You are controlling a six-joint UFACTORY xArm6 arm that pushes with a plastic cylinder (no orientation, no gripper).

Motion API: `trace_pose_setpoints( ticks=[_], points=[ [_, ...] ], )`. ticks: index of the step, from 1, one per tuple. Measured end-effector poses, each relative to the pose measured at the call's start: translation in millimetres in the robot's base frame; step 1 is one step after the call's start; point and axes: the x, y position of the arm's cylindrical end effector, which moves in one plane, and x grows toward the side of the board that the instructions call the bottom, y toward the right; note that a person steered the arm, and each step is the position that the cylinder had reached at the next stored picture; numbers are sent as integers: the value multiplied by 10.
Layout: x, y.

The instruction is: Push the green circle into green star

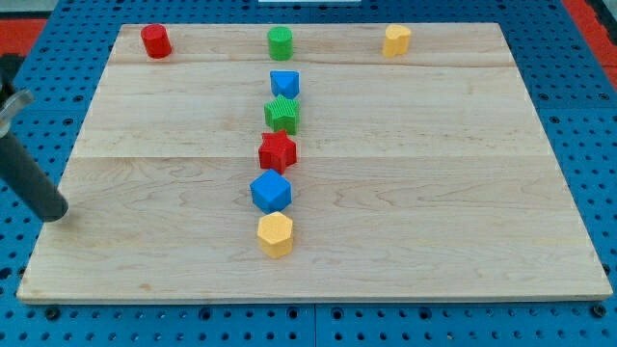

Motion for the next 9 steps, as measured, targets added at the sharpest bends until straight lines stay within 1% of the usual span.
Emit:
trace_pose_setpoints(
  ticks=[1, 2, 3, 4, 5, 6, 7, 8, 9],
  points=[
    [-395, 414],
    [-887, 783],
    [-1445, 722],
    [-2247, 951],
    [-2699, 1517],
    [-3144, 1697],
    [-3123, 2088],
    [-2556, 2354],
    [-2486, 2933]
  ],
)
